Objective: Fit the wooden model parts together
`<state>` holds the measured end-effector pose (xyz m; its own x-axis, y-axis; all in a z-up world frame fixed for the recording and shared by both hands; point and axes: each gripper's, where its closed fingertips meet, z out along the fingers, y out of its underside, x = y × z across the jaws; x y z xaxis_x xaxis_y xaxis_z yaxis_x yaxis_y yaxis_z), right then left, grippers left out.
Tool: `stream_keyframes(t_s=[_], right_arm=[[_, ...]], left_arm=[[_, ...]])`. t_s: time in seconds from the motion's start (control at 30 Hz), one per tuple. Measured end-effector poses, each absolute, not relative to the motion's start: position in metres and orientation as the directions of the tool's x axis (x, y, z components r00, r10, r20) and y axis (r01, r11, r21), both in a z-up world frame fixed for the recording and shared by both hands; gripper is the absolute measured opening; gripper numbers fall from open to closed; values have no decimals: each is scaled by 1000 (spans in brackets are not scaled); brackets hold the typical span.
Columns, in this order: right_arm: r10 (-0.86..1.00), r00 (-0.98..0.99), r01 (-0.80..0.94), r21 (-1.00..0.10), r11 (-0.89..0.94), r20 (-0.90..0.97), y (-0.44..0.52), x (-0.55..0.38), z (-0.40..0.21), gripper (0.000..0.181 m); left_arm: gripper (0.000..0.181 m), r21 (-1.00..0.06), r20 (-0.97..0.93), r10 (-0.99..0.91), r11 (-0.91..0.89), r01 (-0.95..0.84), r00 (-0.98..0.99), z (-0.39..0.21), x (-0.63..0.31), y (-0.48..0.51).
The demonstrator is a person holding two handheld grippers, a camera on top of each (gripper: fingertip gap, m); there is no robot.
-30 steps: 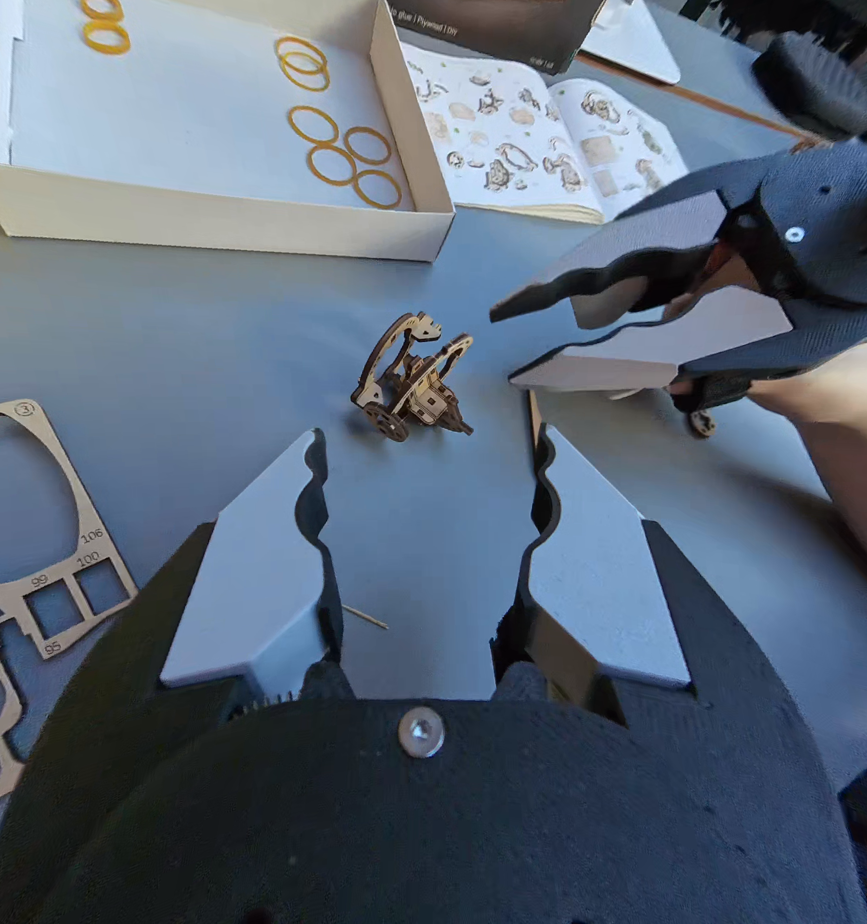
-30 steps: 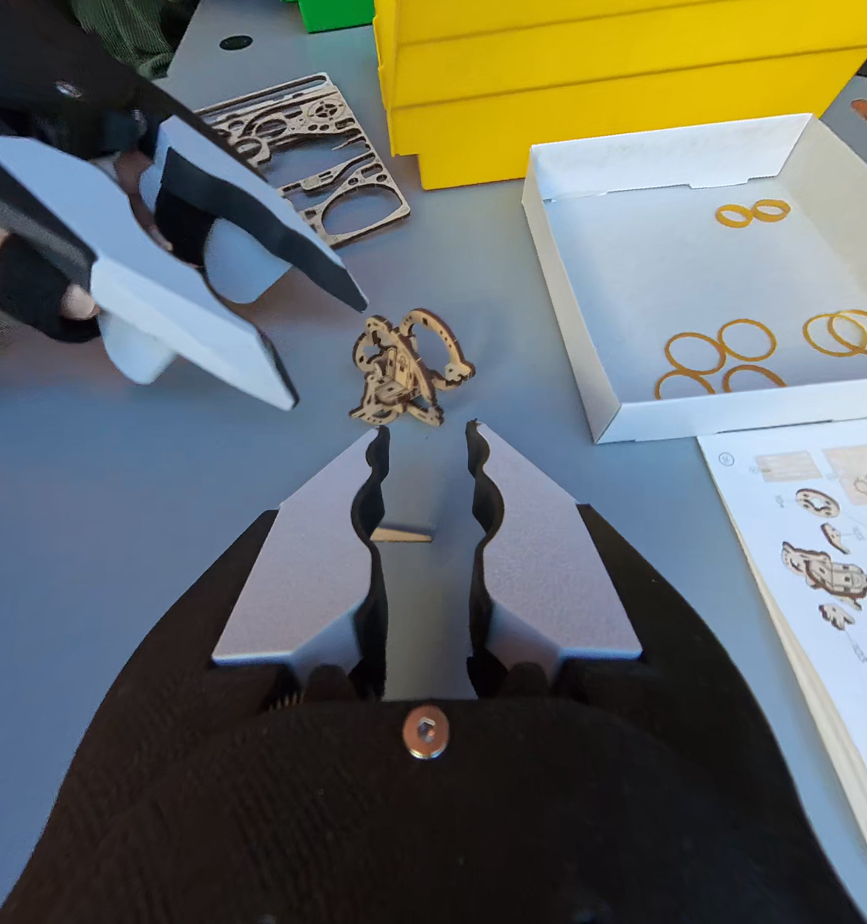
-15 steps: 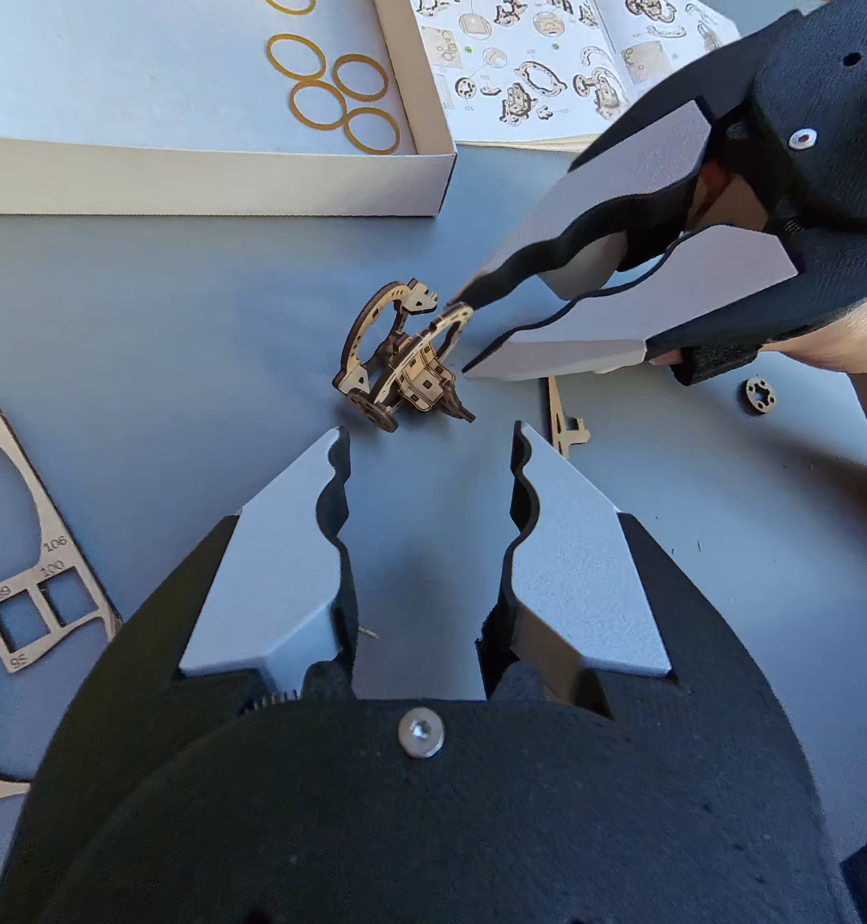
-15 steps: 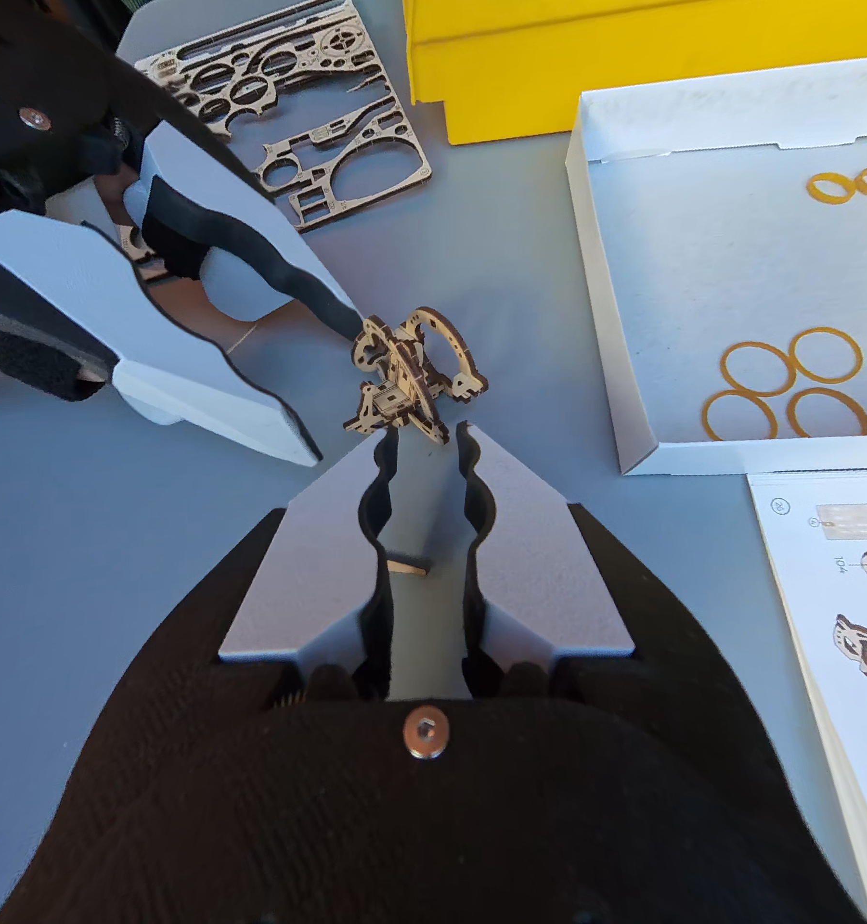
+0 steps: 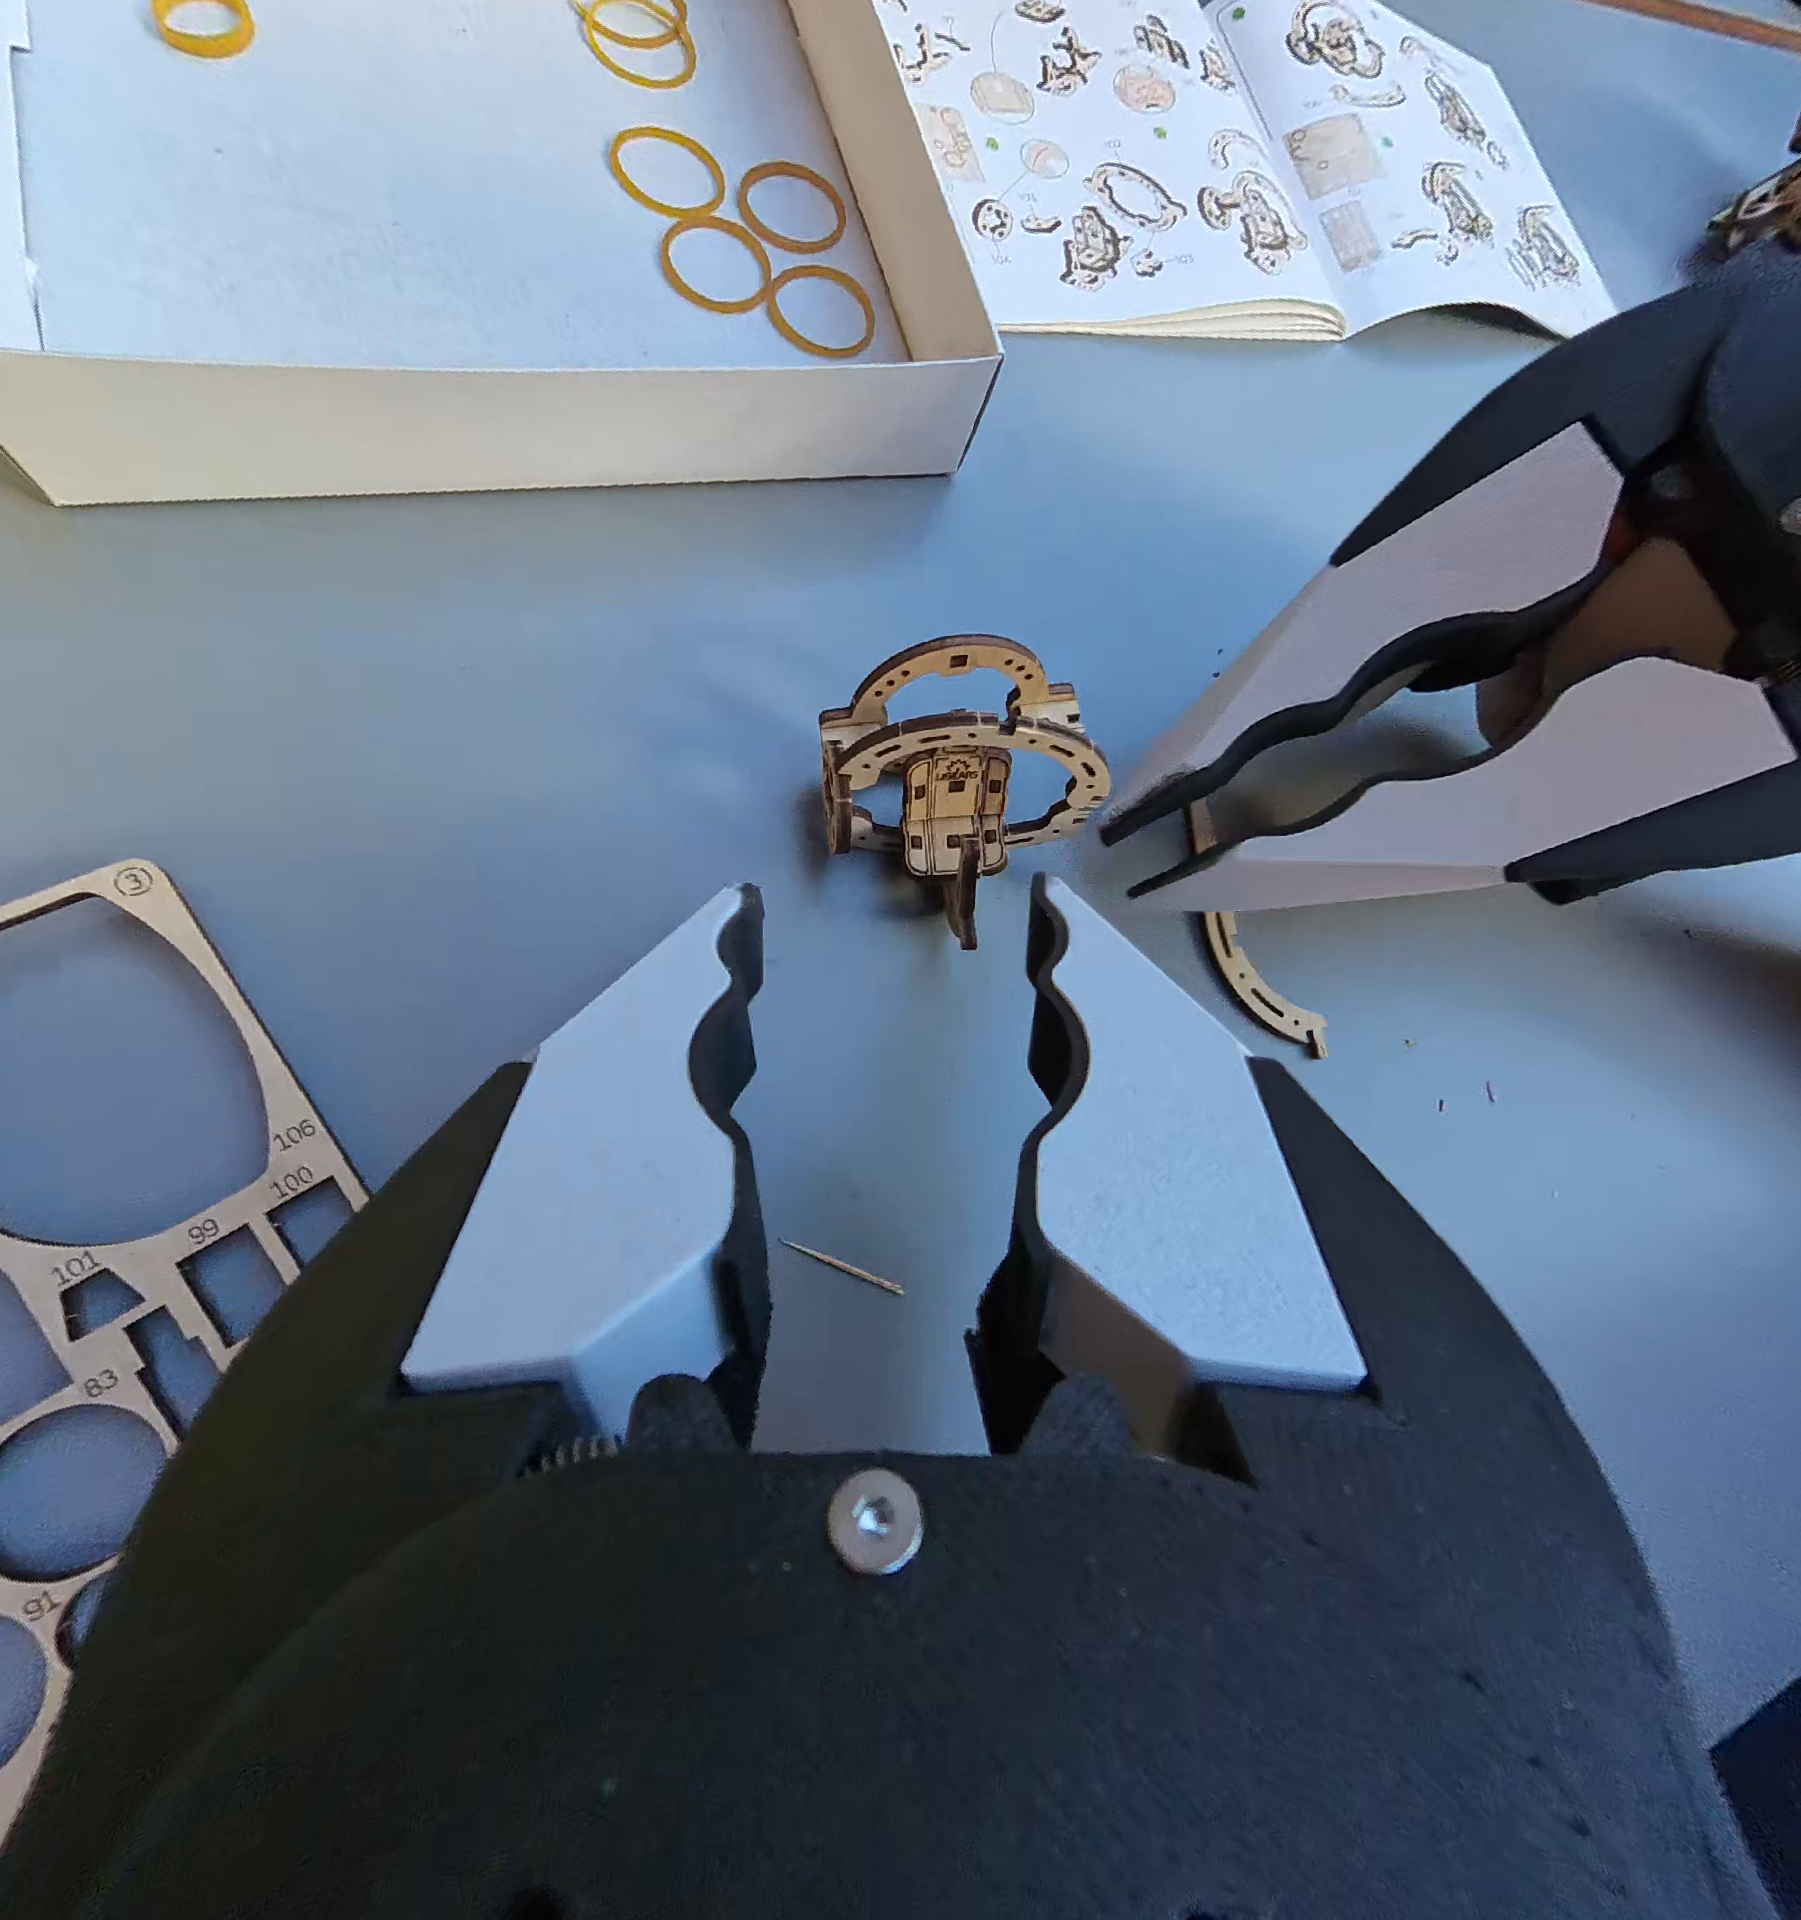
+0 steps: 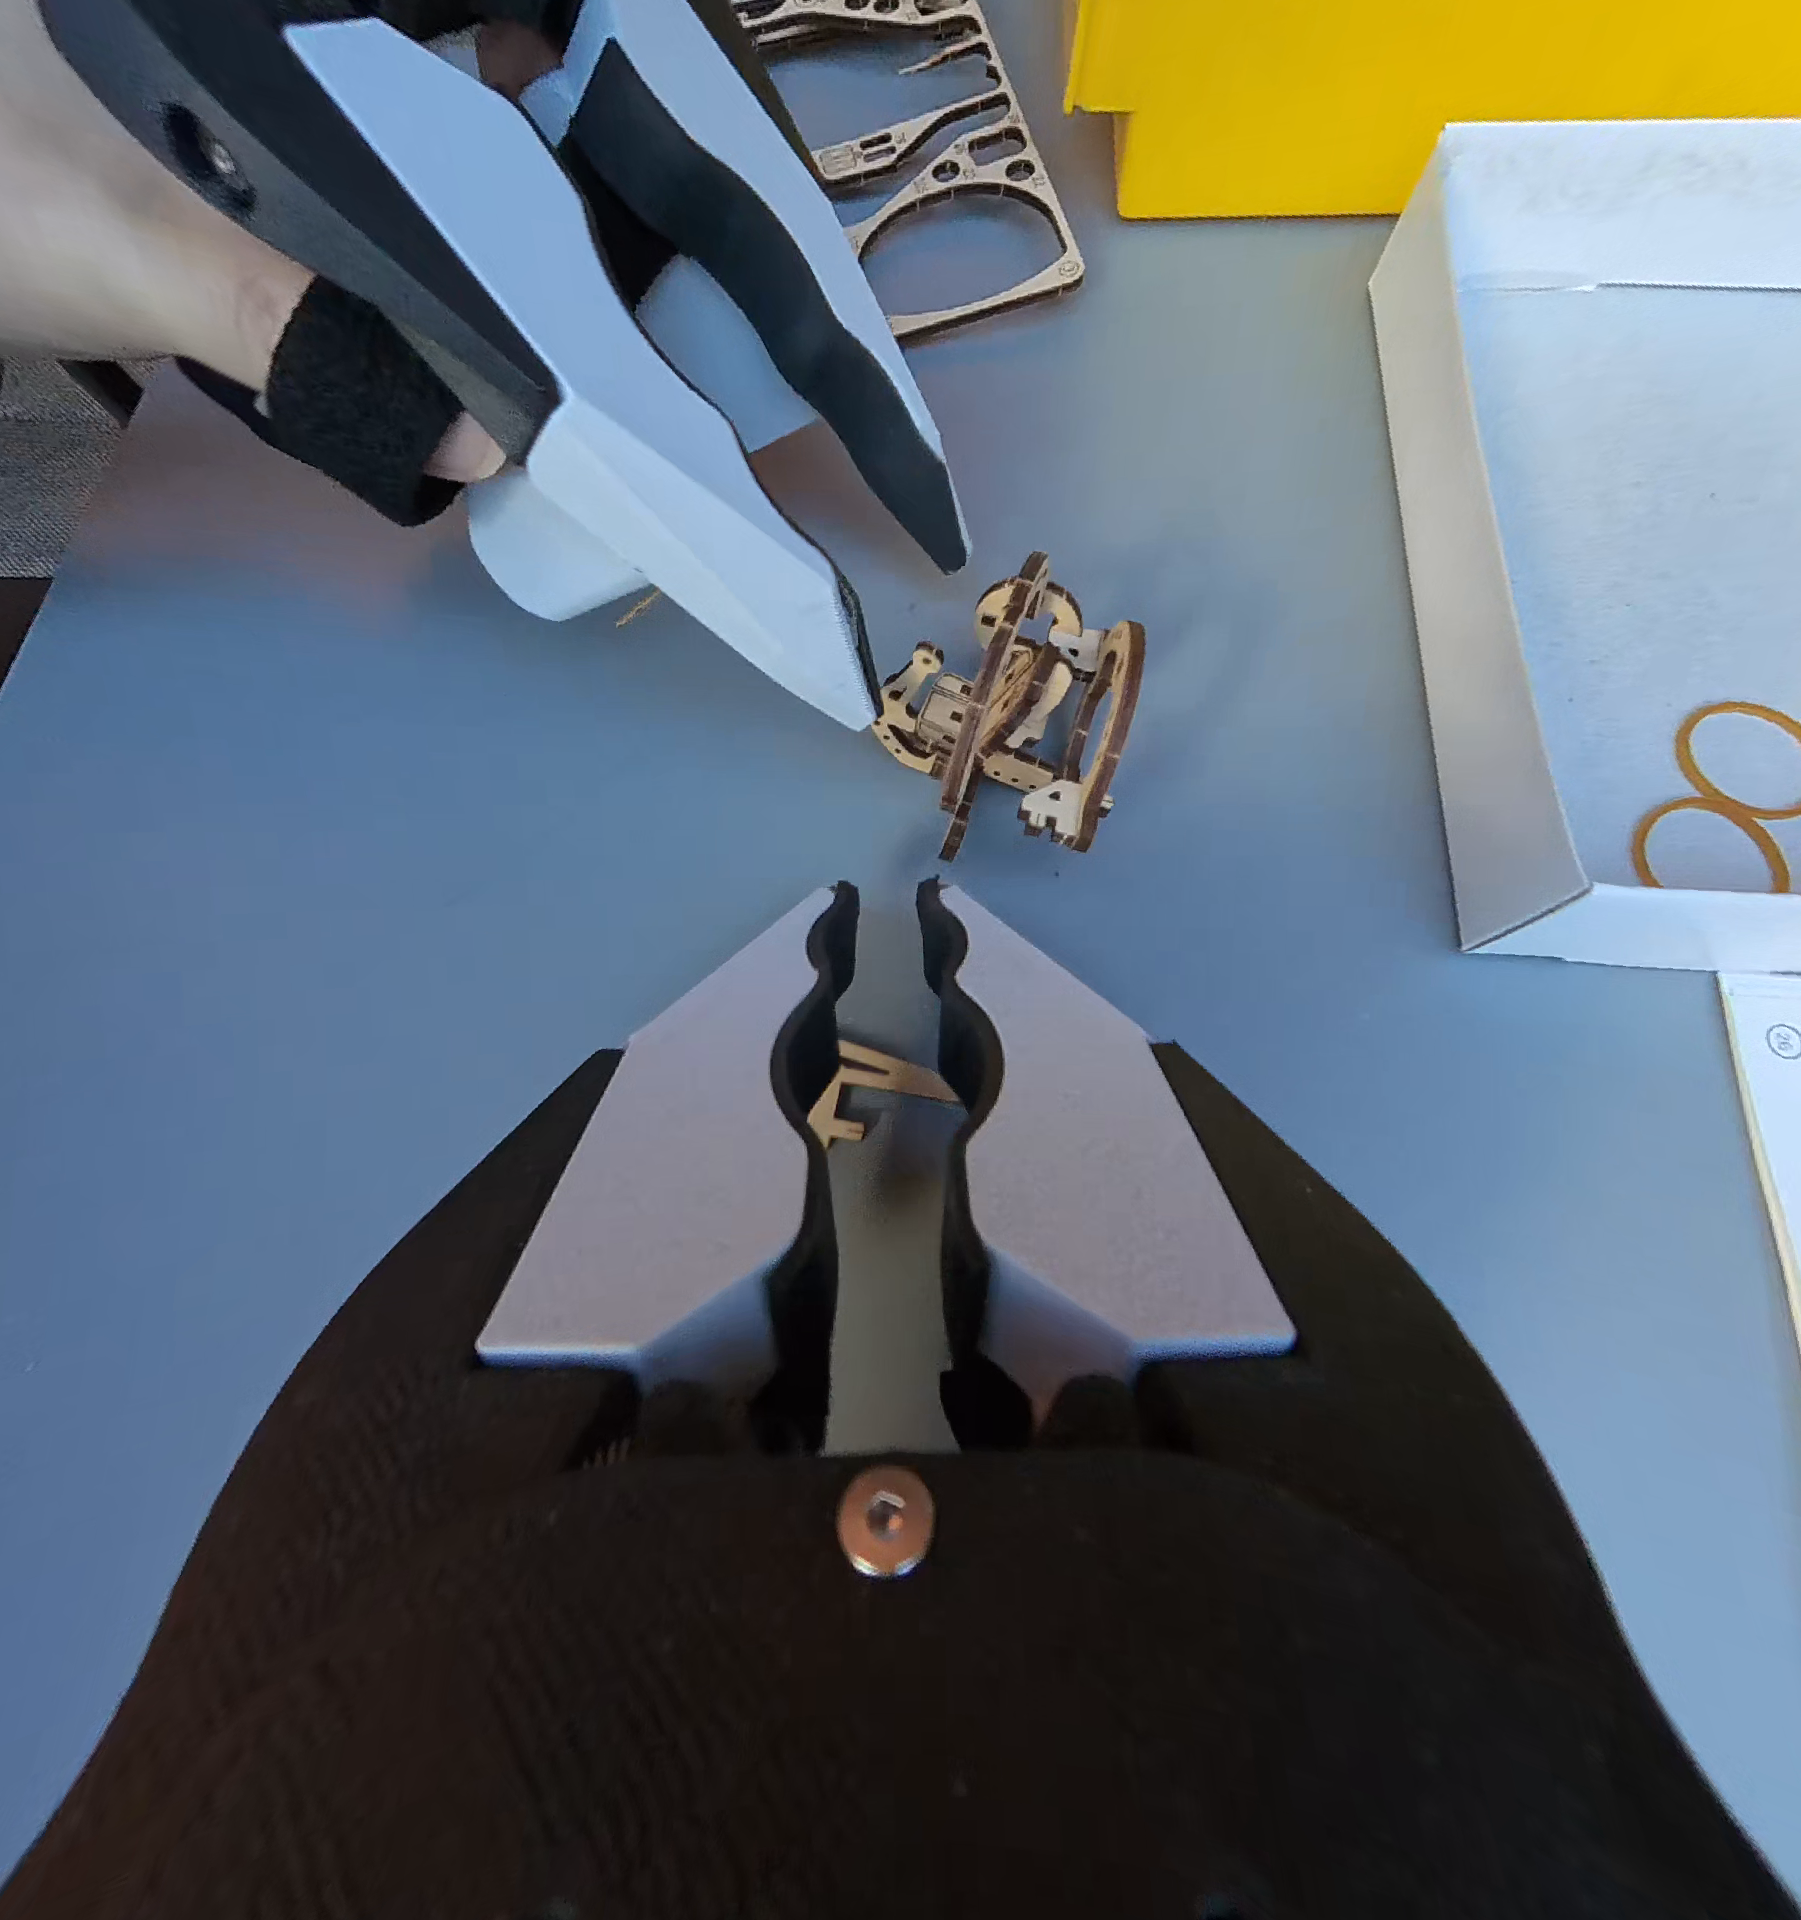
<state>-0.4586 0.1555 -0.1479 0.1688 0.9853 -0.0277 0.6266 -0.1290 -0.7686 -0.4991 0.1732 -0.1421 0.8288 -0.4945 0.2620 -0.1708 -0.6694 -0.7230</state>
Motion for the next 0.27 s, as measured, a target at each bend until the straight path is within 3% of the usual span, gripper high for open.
stream_keyframes(t_s=[0.03,0.27], right_arm=[[986,168,624,-772,-126,-25,154,-456,-146,12],[989,108,593,-805,19,103,144,-426,-138,28]], left_arm=[[49,-724,260,-494,-668,-172,830,-143,-500,174],[41,-721,271,-483,-675,-157,833,-148,-503,174]])
